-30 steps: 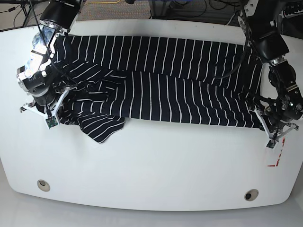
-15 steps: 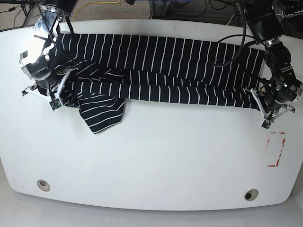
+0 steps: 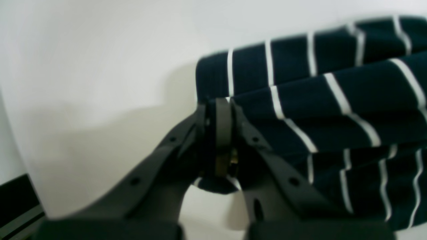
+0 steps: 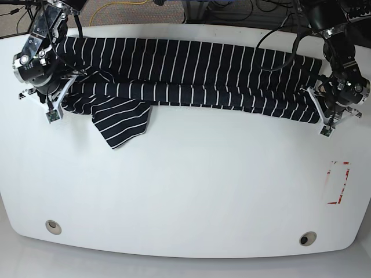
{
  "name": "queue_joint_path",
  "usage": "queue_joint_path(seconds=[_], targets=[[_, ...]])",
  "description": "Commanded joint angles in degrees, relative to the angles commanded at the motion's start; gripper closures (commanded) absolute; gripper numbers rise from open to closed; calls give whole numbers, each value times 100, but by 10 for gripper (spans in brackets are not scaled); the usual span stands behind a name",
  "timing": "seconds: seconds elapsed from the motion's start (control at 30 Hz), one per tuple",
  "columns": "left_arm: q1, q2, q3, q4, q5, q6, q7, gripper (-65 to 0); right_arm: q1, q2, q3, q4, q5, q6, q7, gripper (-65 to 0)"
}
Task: Layout the t-shirt on the table in an organized manner, then fold the t-shirt properly
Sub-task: 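Lift the hem corners with both grippers and fold toward the collar, then release the folded hem and reposition both grippers along the folded strip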
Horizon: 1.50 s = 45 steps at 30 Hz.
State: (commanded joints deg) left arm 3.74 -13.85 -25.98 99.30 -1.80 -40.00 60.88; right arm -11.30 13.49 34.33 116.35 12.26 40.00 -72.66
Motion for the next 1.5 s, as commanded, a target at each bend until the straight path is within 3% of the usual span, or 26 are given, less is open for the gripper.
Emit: queue_joint_path(seconds=[0.47, 0.53, 0.6, 0.73, 0.87, 1.1, 1.3, 1.5], targets=[[264, 0, 0, -44, 9, 0, 44, 0, -527, -237, -9, -44, -62, 0, 9, -22], [290, 0, 9, -44, 9, 0, 44, -18, -598, -255, -18, -79, -62, 0, 9, -94], [360, 0, 18, -44, 9, 0, 44, -78, -633, -264, -18, -132, -62, 0, 9, -192], [369, 0, 18, -35, 9, 0, 44, -254, -642, -264, -9, -167, -62, 0, 9, -441], [352, 0, 18, 0, 9, 0, 44, -369, -633, -264, 9, -141, -53, 0, 18, -572], [229, 0, 9, 492, -26, 0, 132, -372, -431, -211, 18, -70, -9, 0, 70, -580], [-105, 18, 9, 1222, -316, 0, 958, -372, -158, -290, 18, -70, 18, 0, 79, -580], [-334, 35, 9, 1319, -782, 0, 1371, -372, 9, -765, 18, -88, 308, 0, 88, -566]])
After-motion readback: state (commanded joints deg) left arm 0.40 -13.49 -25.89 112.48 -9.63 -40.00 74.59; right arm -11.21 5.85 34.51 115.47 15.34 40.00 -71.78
